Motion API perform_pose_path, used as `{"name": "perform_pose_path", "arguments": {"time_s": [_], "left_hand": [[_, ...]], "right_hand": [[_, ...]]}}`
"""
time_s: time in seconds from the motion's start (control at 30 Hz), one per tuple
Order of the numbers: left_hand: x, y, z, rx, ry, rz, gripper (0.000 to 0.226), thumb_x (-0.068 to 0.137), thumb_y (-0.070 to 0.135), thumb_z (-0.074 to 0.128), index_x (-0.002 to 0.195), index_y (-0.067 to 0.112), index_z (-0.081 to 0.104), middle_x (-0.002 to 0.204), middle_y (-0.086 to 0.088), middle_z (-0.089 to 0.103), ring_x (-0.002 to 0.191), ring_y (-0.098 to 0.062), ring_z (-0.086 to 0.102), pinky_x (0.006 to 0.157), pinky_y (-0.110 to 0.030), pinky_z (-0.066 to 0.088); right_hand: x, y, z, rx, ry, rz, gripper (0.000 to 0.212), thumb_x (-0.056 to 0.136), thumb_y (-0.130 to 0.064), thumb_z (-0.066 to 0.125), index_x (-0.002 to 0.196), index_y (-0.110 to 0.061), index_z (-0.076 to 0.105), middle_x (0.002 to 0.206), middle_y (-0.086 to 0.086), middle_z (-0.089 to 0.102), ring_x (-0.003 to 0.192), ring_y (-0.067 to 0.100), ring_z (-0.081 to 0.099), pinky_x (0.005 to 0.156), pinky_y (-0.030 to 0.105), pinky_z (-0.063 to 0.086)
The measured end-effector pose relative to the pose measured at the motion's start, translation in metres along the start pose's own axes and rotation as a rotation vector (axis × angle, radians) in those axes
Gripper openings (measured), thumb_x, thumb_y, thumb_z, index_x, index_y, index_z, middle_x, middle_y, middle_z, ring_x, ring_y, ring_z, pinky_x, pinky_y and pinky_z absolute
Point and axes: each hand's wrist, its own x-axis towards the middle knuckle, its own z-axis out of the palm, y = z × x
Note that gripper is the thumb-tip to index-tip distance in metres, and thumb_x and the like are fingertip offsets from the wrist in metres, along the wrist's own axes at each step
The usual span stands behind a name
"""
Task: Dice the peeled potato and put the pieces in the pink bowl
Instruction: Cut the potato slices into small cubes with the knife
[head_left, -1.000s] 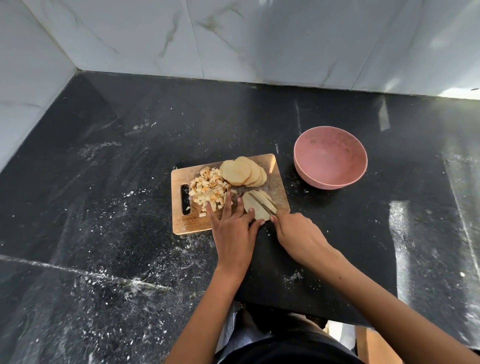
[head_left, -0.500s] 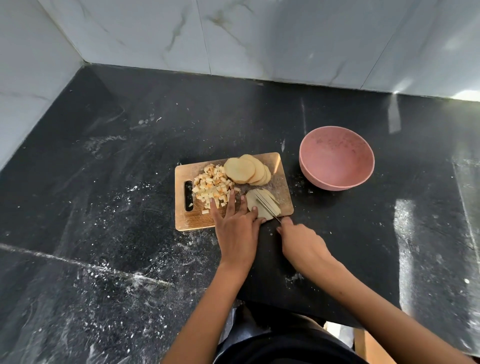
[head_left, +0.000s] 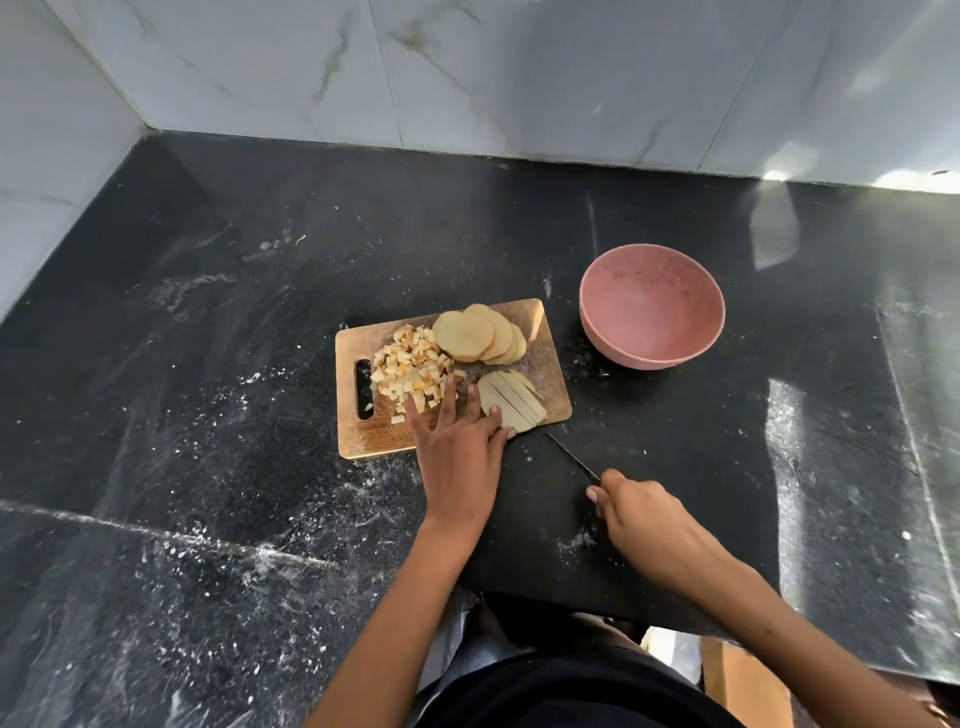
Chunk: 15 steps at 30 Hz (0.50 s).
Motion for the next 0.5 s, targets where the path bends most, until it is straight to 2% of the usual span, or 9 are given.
{"name": "perform_pose_path", "arguments": {"time_s": [0.13,0.23,0.33,0.5], "left_hand": [[-0.003,-0.005,0.000,-0.064,0.045,0.023,0.015,0.085,0.026,0.072,0.098,0.019,0.076,0.116,-0.007,0.068,0.132,-0.033,0.045,0.115,-0.045,-0.010],[-0.001,-0.003,-0.002,-0.080,0.081,0.011,0.012,0.082,0.025,0.075,0.092,0.019,0.077,0.110,-0.006,0.071,0.131,-0.032,0.046,0.116,-0.043,-0.010],[0.000,-0.002,-0.004,-0.106,0.091,-0.007,0.011,0.078,0.023,0.078,0.087,0.017,0.077,0.106,-0.006,0.072,0.130,-0.033,0.048,0.115,-0.044,-0.007],[-0.001,-0.004,-0.002,-0.105,0.080,0.006,0.011,0.079,0.023,0.078,0.088,0.016,0.077,0.107,-0.006,0.072,0.130,-0.034,0.048,0.115,-0.048,-0.003]], "right_hand": [[0.004,-0.017,-0.008,0.020,0.055,-0.032,0.033,0.104,-0.037,0.026,0.075,-0.020,0.032,0.076,0.003,0.050,0.070,0.024,0.049,0.066,0.035,0.040],[0.018,-0.035,-0.011,0.005,0.107,-0.068,0.030,0.104,-0.036,0.026,0.093,-0.013,0.040,0.091,0.013,0.058,0.085,0.034,0.056,0.071,0.038,0.043],[0.034,-0.051,-0.013,-0.045,0.119,-0.075,0.034,0.104,-0.034,0.027,0.115,-0.008,0.045,0.104,0.017,0.061,0.094,0.035,0.060,0.074,0.040,0.046],[0.051,-0.060,-0.009,-0.093,0.130,-0.089,0.025,0.103,-0.025,0.033,0.112,-0.007,0.048,0.106,0.016,0.060,0.093,0.035,0.060,0.067,0.035,0.039]]}}
